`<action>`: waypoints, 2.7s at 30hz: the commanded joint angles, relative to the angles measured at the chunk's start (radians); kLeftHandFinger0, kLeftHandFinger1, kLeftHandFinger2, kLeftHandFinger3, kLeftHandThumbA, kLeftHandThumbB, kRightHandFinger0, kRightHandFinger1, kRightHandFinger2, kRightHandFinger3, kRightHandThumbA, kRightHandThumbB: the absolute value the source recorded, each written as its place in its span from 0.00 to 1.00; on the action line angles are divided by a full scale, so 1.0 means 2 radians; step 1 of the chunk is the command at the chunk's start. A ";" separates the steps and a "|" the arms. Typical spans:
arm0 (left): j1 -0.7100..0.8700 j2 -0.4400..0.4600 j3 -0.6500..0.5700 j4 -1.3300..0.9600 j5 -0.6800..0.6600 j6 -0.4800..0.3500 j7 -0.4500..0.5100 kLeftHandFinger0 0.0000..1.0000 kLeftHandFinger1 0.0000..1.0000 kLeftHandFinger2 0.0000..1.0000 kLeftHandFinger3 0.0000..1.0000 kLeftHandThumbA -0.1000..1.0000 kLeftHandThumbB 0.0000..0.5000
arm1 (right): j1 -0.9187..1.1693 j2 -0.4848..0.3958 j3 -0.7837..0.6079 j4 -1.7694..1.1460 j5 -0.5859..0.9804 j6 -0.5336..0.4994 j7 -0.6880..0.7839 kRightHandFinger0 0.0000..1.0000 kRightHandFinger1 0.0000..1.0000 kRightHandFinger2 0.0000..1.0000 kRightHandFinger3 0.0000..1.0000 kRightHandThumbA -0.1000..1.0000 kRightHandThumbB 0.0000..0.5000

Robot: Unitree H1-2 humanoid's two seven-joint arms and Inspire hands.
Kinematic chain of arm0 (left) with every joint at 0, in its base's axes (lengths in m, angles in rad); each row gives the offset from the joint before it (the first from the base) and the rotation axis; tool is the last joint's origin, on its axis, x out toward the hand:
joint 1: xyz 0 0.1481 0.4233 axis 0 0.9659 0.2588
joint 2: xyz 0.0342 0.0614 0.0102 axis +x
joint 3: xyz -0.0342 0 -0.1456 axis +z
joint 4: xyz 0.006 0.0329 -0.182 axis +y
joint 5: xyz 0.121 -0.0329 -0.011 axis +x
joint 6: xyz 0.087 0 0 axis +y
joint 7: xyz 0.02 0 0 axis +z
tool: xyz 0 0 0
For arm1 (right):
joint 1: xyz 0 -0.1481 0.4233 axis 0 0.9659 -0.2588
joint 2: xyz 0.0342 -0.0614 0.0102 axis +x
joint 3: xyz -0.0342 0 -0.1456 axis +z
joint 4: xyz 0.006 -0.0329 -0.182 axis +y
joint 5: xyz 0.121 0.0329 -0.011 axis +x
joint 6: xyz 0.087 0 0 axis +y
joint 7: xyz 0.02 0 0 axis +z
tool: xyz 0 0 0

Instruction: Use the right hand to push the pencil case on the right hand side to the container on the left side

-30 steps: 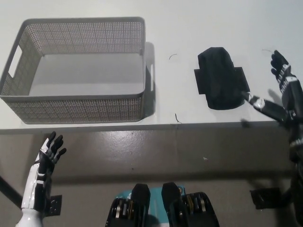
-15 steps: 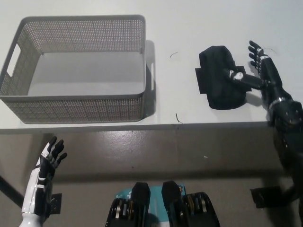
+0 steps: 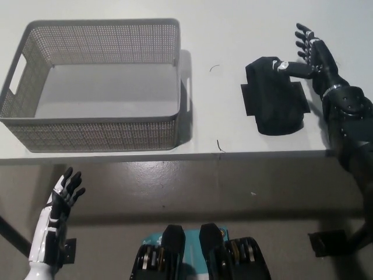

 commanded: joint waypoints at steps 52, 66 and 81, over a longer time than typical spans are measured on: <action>-0.024 0.013 0.006 -0.024 -0.005 -0.012 -0.004 1.00 1.00 1.00 1.00 1.00 0.14 | -0.030 0.207 -0.080 -0.007 0.106 -0.037 -0.010 1.00 1.00 1.00 1.00 1.00 0.35; -0.031 0.024 0.009 -0.017 -0.009 -0.018 -0.009 1.00 1.00 1.00 1.00 1.00 0.13 | -0.021 0.145 -0.034 -0.028 0.071 -0.073 -0.017 1.00 1.00 1.00 1.00 1.00 0.58; -0.031 0.014 0.005 -0.026 -0.004 -0.005 -0.001 1.00 1.00 1.00 1.00 1.00 0.18 | -0.007 0.107 -0.087 -0.140 0.145 -0.051 0.084 1.00 1.00 1.00 1.00 1.00 0.64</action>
